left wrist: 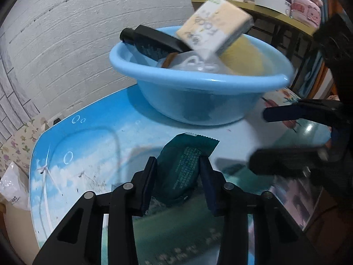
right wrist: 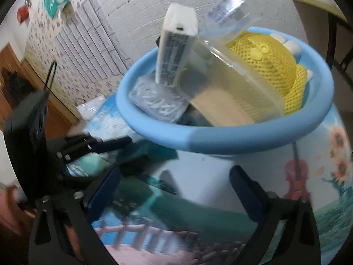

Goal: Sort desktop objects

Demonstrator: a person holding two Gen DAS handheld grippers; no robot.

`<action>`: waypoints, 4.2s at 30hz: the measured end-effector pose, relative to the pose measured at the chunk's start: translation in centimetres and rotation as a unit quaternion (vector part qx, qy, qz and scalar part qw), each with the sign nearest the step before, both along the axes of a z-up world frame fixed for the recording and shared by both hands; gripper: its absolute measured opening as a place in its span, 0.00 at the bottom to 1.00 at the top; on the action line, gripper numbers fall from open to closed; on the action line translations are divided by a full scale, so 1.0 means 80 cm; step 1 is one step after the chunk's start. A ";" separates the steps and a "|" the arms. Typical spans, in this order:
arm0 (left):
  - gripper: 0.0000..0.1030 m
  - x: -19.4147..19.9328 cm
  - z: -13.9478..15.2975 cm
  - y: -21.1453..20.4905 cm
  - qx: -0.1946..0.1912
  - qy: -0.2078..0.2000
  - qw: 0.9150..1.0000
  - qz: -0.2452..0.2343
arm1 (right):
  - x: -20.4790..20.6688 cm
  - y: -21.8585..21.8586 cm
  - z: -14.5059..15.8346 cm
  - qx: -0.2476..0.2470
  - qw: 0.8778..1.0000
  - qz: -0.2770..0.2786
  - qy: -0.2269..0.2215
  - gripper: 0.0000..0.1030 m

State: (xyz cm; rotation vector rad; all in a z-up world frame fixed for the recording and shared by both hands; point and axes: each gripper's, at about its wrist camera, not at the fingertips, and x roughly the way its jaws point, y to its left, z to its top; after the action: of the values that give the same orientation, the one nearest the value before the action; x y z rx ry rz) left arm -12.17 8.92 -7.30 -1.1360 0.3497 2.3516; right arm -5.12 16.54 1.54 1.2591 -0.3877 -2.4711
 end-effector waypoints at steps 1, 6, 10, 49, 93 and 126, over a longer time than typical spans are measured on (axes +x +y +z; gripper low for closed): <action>0.37 0.005 0.000 0.001 -0.002 -0.001 1.000 -0.003 | -0.002 0.000 -0.002 -0.017 1.000 0.001 -0.009 0.92; 0.37 0.023 0.004 0.000 0.019 -0.004 1.000 -0.015 | -0.006 -0.013 -0.028 -0.056 0.996 0.008 -0.063 0.84; 0.37 0.033 0.012 -0.001 0.032 0.000 0.999 -0.020 | -0.004 -0.015 -0.030 -0.070 0.995 0.011 -0.069 0.75; 0.38 -0.014 0.160 0.064 0.046 0.118 0.992 -0.016 | -0.029 0.092 0.140 -0.088 0.987 -0.001 0.132 0.14; 0.74 -0.120 0.113 0.069 0.062 0.132 0.974 0.171 | -0.089 0.122 0.066 0.063 0.974 -0.159 0.152 0.59; 0.99 -0.085 0.134 0.045 0.039 0.168 0.946 0.273 | -0.073 0.137 0.066 -0.027 0.974 -0.123 0.190 0.84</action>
State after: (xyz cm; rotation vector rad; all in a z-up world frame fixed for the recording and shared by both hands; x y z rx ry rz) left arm -18.94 12.50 3.42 -0.8681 0.0507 3.0278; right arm -10.98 27.50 6.79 0.7254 -0.5291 -2.8084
